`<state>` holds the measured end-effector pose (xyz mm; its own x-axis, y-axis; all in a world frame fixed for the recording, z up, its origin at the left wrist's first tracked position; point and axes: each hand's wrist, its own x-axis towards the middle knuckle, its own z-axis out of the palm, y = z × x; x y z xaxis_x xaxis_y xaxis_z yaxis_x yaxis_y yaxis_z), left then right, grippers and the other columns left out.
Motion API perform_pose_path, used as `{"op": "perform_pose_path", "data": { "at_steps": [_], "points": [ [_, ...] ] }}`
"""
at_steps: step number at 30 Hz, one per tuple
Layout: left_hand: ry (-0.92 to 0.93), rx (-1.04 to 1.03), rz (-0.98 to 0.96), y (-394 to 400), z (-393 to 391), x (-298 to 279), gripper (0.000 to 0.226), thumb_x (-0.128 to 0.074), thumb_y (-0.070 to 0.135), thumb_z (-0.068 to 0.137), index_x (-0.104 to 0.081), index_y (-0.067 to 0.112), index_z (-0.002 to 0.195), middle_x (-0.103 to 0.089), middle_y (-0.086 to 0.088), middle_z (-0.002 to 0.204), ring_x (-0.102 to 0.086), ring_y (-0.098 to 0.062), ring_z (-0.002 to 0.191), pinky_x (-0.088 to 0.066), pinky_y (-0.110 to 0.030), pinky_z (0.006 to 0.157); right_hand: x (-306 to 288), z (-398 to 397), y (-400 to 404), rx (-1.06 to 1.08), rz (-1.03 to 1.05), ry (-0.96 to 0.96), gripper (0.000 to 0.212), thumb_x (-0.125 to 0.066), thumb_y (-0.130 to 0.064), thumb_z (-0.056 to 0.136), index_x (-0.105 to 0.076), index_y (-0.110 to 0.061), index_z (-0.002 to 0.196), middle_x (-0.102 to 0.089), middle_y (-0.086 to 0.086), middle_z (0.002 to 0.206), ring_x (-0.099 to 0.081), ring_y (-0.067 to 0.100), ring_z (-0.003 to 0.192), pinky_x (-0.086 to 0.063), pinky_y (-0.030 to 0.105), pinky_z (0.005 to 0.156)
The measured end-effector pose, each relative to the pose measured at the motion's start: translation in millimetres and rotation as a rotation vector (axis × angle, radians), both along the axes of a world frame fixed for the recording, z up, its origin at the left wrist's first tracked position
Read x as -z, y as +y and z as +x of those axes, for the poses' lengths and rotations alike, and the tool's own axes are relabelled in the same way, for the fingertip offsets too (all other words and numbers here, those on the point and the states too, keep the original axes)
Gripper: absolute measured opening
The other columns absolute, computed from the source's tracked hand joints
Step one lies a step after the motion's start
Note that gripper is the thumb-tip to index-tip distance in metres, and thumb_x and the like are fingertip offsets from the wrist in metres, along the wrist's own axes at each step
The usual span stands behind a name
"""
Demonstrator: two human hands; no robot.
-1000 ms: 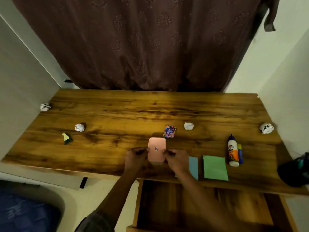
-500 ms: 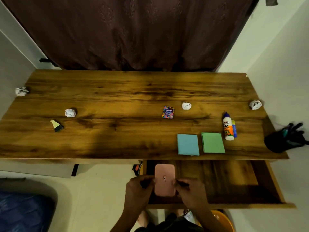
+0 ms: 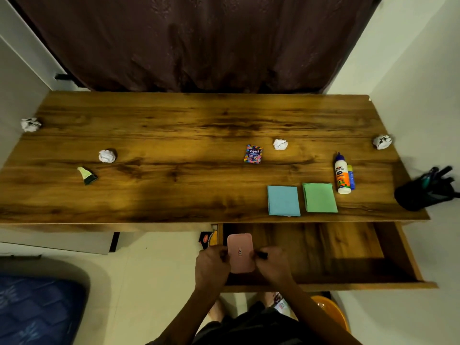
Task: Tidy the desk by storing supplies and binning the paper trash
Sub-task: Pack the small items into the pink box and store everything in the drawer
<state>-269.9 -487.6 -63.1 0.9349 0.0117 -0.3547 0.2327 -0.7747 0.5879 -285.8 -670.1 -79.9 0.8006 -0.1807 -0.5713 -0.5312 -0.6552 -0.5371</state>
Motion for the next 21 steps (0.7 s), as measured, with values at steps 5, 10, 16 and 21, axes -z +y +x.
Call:
{"op": "perform_pose_path", "data": {
  "at_steps": [5, 10, 16, 21],
  "points": [
    [-0.013, 0.077, 0.078, -2.4, -9.3, 7.8, 0.015, -0.063, 0.012, 0.087, -0.073, 0.016, 0.077, -0.075, -0.001, 0.076, -0.050, -0.011, 0.057, -0.022, -0.008, 0.047, 8.4, -2.6, 3.3, -0.016, 0.006, 0.073, 0.010, -0.069, -0.021, 0.090, -0.074, -0.020, 0.081, -0.061, -0.013, 0.068, -0.057, -0.002, 0.061, -0.036, 0.006, 0.049],
    [-0.065, -0.077, 0.059, 9.1, -19.8, 24.5, 0.022, -0.080, 0.017, 0.076, -0.060, 0.020, 0.068, -0.063, 0.007, 0.066, -0.057, -0.014, 0.058, -0.036, -0.021, 0.052, 8.2, -5.8, 12.7, -0.017, 0.038, 0.036, 0.018, -0.068, -0.024, 0.091, -0.070, -0.028, 0.074, -0.066, -0.013, 0.071, -0.062, 0.000, 0.063, -0.042, 0.009, 0.053],
    [-0.040, -0.158, 0.044, 8.9, -27.3, 26.8, 0.027, -0.077, 0.021, 0.079, -0.053, 0.026, 0.068, -0.058, 0.010, 0.063, -0.057, -0.013, 0.057, -0.040, -0.023, 0.053, 7.3, -4.6, 9.1, -0.025, 0.046, 0.035, 0.013, -0.068, -0.032, 0.093, -0.076, -0.026, 0.084, -0.071, -0.013, 0.079, -0.066, 0.001, 0.070, -0.045, 0.010, 0.059],
    [-0.010, -0.176, 0.035, 6.3, -29.1, 24.7, 0.023, -0.075, 0.017, 0.079, -0.056, 0.023, 0.068, -0.060, 0.011, 0.064, -0.057, -0.011, 0.057, -0.042, -0.023, 0.052, 6.7, -8.5, 8.4, -0.005, 0.080, 0.054, 0.024, -0.068, -0.043, 0.092, -0.074, -0.023, 0.080, -0.072, -0.008, 0.076, -0.066, 0.003, 0.067, -0.050, 0.014, 0.059]
  ]
}}
